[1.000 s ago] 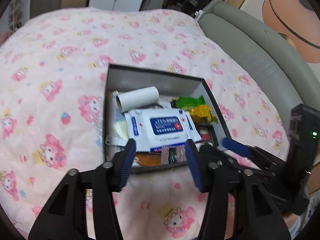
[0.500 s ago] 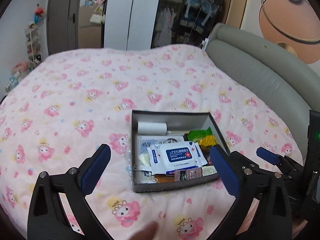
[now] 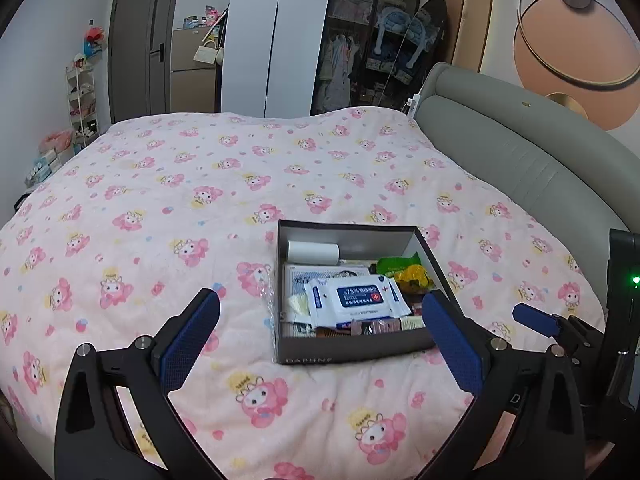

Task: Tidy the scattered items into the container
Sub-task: 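Withdraw the right tool from the box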

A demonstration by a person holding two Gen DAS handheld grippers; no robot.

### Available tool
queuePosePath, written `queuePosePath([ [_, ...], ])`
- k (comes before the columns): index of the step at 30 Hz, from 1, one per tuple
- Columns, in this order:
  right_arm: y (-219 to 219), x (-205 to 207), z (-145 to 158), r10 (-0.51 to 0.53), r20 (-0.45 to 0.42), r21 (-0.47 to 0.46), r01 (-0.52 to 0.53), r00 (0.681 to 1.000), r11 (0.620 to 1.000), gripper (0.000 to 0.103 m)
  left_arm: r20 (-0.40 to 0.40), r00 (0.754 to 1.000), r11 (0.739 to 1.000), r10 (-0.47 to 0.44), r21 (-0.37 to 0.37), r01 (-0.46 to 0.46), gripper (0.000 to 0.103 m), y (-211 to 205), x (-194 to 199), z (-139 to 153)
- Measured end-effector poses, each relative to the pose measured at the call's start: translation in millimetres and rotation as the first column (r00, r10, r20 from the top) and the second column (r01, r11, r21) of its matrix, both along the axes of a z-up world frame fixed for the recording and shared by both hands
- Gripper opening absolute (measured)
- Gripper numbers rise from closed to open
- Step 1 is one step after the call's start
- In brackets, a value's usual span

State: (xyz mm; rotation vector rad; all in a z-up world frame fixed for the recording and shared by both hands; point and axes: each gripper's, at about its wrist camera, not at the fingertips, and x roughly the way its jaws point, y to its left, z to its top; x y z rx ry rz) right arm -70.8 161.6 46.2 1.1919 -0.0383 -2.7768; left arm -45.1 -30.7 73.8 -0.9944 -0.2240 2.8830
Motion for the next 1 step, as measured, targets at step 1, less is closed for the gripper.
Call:
queuePosePath([
  [1, -0.3, 4.6, -0.7, 0.004, -0.002, 0.006, -0.004, 1.000, 1.000, 0.087, 0.002, 1.000, 1.000, -0.003, 0.002, 0.003, 0.102, 1.3, 3.9, -1.6],
])
